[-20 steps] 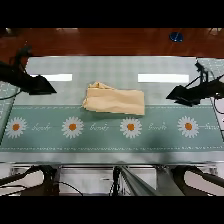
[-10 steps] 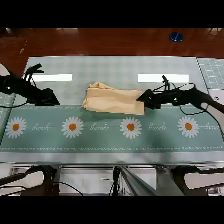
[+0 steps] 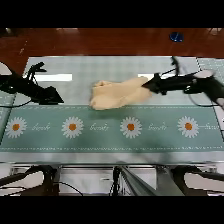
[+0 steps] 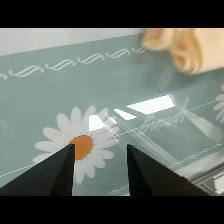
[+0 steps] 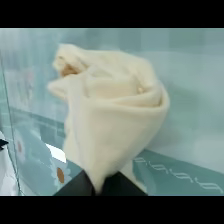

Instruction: Fold the shirts.

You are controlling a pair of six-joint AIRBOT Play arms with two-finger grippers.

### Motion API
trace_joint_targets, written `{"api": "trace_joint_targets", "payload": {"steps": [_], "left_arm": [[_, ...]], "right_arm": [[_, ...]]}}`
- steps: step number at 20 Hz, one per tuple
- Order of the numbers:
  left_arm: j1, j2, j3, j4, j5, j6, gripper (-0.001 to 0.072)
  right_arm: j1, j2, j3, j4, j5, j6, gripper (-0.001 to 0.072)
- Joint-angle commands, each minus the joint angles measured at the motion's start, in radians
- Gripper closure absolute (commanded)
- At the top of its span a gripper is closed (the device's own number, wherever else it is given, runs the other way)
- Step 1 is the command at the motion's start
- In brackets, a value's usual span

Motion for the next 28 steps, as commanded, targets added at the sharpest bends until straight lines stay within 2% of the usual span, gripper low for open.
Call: {"api": "trace_joint_targets", "payload": {"steps": [1, 3, 5, 7, 8, 11, 13, 16, 20, 23, 28], "left_arm": [[-0.001, 0.009, 0.001, -0.087, -0.002, 0.001, 0.0308], [-0.001, 0.011, 0.001, -0.148, 0.000, 0.001, 0.0308], [-0.001, 0.011, 0.001, -0.202, 0.001, 0.011, 0.0308], [-0.001, 0.011, 0.001, -0.219, 0.004, 0.012, 0.0308], [-0.001, 0.011, 0.001, -0.219, 0.009, 0.013, 0.0308], [-0.001, 0.011, 0.001, -0.228, 0.027, 0.038, 0.0308], [-0.001, 0.011, 0.001, -0.230, 0.033, 0.055, 0.0308], [0.000, 0.011, 0.001, -0.230, 0.042, 0.080, 0.0308], [0.002, 0.011, 0.005, -0.230, 0.093, 0.091, 0.0308], [0.002, 0.010, 0.030, -0.230, 0.123, 0.107, 0.0308], [0.002, 0.010, 0.098, -0.229, 0.202, 0.106, 0.0308]], "right_arm": [[-0.219, 0.233, 0.090, -0.178, 0.100, 0.216, 0.0686], [-0.398, 0.348, 0.130, -0.293, 0.193, 0.309, 0.0686], [-0.591, 0.419, 0.172, -0.418, 0.353, 0.342, 0.0686], [-0.777, 0.454, 0.188, -0.542, 0.524, 0.332, 0.0686], [-0.864, 0.457, 0.188, -0.592, 0.612, 0.293, 0.0686], [-1.021, 0.456, 0.188, -0.752, 0.732, 0.275, 0.0686], [-1.058, 0.456, 0.187, -0.901, 0.746, 0.278, 0.0686], [-1.093, 0.456, 0.168, -1.024, 0.746, 0.281, 0.0686], [-1.107, 0.456, 0.048, -1.254, 0.742, 0.285, 0.0686], [-1.107, 0.456, -0.079, -1.432, 0.683, 0.285, 0.0686], [-1.156, 0.456, -0.343, -1.511, 0.576, 0.285, 0.0684]]}}
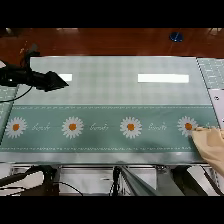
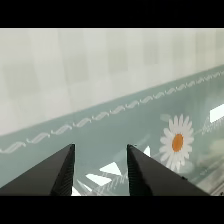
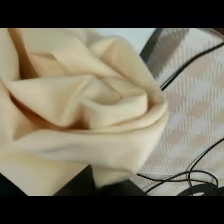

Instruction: Fold the shirts.

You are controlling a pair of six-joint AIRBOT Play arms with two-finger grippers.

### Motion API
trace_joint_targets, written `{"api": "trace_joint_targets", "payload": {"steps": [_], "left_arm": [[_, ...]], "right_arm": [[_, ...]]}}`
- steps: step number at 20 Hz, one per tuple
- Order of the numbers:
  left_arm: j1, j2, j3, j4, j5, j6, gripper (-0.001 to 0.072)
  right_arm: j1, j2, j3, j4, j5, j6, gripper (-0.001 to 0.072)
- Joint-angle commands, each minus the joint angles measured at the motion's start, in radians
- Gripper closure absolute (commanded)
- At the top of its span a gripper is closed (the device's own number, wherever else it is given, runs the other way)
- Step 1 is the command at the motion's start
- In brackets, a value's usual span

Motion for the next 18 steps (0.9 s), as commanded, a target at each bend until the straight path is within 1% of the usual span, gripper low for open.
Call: {"api": "trace_joint_targets", "payload": {"steps": [1, 2, 3, 4, 5, 7, 8, 9, 10, 11, 12, 13, 14, 15, 16, 18], "left_arm": [[0.003, 0.000, 0.047, 0.000, 0.043, 0.003, 0.0308], [0.005, 0.000, 0.057, 0.000, 0.043, 0.003, 0.0308], [0.007, 0.000, 0.066, 0.000, 0.044, 0.002, 0.0308], [0.011, 0.000, 0.071, 0.001, 0.045, 0.003, 0.0308], [0.015, 0.000, 0.071, 0.001, 0.043, 0.003, 0.0308], [0.027, 0.000, 0.071, 0.004, 0.033, 0.003, 0.0308], [0.029, 0.000, 0.071, 0.005, 0.033, 0.003, 0.0308], [0.030, 0.000, 0.071, 0.008, 0.033, 0.003, 0.0307], [0.032, -0.001, 0.071, 0.008, 0.033, 0.003, 0.0305], [0.032, -0.002, 0.071, 0.008, 0.034, 0.004, 0.0303], [0.032, -0.002, 0.071, 0.008, 0.034, 0.019, 0.0282], [0.032, -0.004, 0.071, 0.008, 0.036, 0.042, 0.0161], [0.031, -0.007, 0.071, 0.008, 0.051, 0.045, 0.0061], [0.029, -0.010, 0.071, 0.008, 0.073, 0.045, 0.0060], [0.025, -0.010, 0.071, 0.009, 0.094, 0.046, 0.0062], [-0.006, -0.010, 0.078, 0.033, 0.101, 0.043, 0.0066]], "right_arm": [[-0.064, 0.001, -0.181, -0.114, -0.105, 0.000, 0.0677], [-0.097, 0.001, -0.211, -0.146, -0.154, -0.001, 0.0580], [-0.131, 0.001, -0.229, -0.179, -0.201, -0.006, 0.0403], [-0.158, 0.001, -0.233, -0.200, -0.245, -0.014, 0.0292], [-0.175, 0.001, -0.232, -0.230, -0.302, -0.015, 0.0277], [-0.178, -0.003, -0.216, -0.293, -0.401, -0.005, 0.0277], [-0.178, -0.025, -0.178, -0.283, -0.441, 0.037, 0.0277], [-0.177, -0.058, -0.118, -0.230, -0.462, 0.060, 0.0277], [-0.177, -0.097, -0.021, -0.099, -0.482, 0.054, 0.0277], [-0.176, -0.136, 0.099, 0.097, -0.523, 0.022, 0.0279], [-0.159, -0.170, 0.216, 0.316, -0.572, -0.032, 0.0285], [-0.119, -0.202, 0.322, 0.534, -0.632, -0.096, 0.0286], [-0.047, -0.239, 0.426, 0.732, -0.682, -0.151, 0.0287], [0.056, -0.280, 0.516, 0.858, -0.707, -0.188, 0.0288], [0.176, -0.321, 0.589, 0.898, -0.692, -0.203, 0.0287], [0.466, -0.395, 0.676, 0.839, -0.592, -0.208, 0.0287]]}}
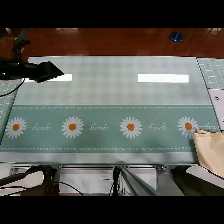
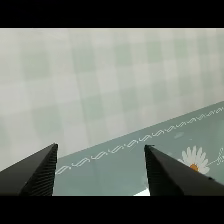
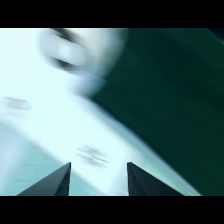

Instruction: Fold the shirts.

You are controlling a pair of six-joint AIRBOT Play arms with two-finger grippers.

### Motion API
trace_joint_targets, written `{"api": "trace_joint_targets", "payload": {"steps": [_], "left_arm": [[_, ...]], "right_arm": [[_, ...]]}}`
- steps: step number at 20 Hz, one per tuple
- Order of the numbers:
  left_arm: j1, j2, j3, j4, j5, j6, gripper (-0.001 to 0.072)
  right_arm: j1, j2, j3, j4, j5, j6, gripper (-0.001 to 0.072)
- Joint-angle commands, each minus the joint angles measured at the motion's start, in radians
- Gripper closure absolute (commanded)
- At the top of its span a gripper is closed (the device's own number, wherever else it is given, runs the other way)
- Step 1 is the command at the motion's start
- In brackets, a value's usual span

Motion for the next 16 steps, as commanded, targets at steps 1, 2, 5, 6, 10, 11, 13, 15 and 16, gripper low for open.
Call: {"api": "trace_joint_targets", "payload": {"steps": [1, 2, 5, 6, 10, 11, 13, 15, 16], "left_arm": [[-0.051, -0.002, 0.011, 0.059, 0.024, -0.005, 0.0072], [-0.088, -0.002, 0.018, 0.131, 0.019, -0.037, 0.0107], [-0.206, -0.002, 0.026, 0.441, 0.011, -0.239, 0.0107], [-0.237, -0.002, 0.027, 0.521, -0.005, -0.293, 0.0107], [-0.291, -0.002, 0.027, 0.591, -0.022, -0.323, 0.0105], [-0.291, -0.003, 0.027, 0.591, -0.021, -0.321, 0.0105], [-0.289, -0.003, 0.027, 0.592, -0.021, -0.321, 0.0104], [-0.290, -0.003, 0.027, 0.592, -0.021, -0.321, 0.0104], [-0.290, -0.003, 0.027, 0.592, -0.021, -0.321, 0.0104]], "right_arm": [[0.438, -0.126, 0.179, 0.152, 0.078, -0.063, 0.0286], [0.566, -0.151, 0.179, 0.120, 0.127, -0.063, 0.0284], [0.861, -0.217, 0.179, 0.005, 0.185, -0.063, 0.0277], [0.925, -0.233, 0.179, -0.058, 0.204, -0.056, 0.0276], [1.072, -0.285, 0.179, -0.233, 0.283, -0.010, 0.0276], [1.086, -0.287, 0.179, -0.231, 0.280, -0.009, 0.0277], [1.100, -0.287, 0.179, -0.229, 0.267, -0.009, 0.0277], [1.103, -0.287, 0.179, -0.211, 0.269, -0.009, 0.0277], [1.103, -0.287, 0.179, -0.212, 0.271, -0.009, 0.0277]]}}
